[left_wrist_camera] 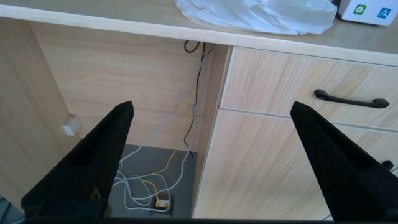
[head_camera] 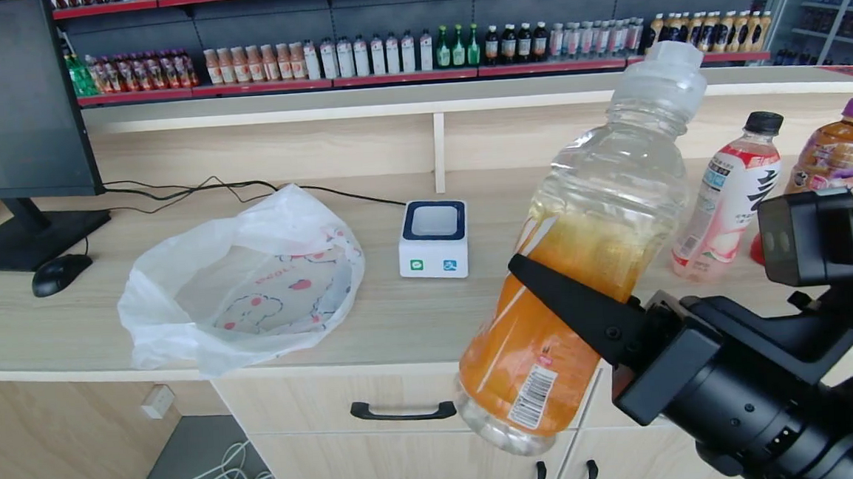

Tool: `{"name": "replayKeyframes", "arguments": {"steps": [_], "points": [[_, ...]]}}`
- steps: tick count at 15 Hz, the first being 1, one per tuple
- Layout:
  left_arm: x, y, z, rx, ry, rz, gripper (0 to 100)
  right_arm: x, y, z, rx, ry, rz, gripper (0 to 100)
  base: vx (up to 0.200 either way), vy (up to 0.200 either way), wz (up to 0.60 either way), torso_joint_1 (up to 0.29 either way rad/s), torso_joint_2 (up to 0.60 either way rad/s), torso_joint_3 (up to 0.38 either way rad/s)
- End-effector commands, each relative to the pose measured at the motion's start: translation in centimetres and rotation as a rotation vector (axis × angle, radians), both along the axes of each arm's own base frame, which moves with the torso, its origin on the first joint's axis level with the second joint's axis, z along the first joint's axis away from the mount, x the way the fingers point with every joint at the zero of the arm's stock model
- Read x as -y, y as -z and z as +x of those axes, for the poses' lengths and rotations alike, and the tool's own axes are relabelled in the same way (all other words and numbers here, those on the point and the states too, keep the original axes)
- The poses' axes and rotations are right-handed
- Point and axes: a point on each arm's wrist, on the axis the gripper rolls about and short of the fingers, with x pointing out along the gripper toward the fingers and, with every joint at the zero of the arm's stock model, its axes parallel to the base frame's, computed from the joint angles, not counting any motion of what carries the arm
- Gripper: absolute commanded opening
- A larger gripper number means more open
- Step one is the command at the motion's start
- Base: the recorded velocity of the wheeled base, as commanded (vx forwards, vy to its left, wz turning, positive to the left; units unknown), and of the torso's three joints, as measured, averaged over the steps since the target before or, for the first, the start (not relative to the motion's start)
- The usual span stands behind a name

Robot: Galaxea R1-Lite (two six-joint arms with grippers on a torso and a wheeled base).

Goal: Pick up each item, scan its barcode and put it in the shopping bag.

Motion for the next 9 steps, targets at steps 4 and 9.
{"name": "replayKeyframes", "arguments": {"steps": [4, 9], "points": [[0.00, 0.00, 0.01, -0.002, -0.001, 0.000, 100, -0.65, -0.35, 0.46, -0.080, -0.046, 0.096, 0, 0.000, 0.000, 0.00, 0.000, 0.00, 0.000], [0.00, 0.00, 0.01, -0.002, -0.001, 0.000, 100, -0.61, -0.39, 0.37, -0.102, -0.051, 0.119, 0, 0.000, 0.000, 0.00, 0.000, 0.00, 0.000]]}}
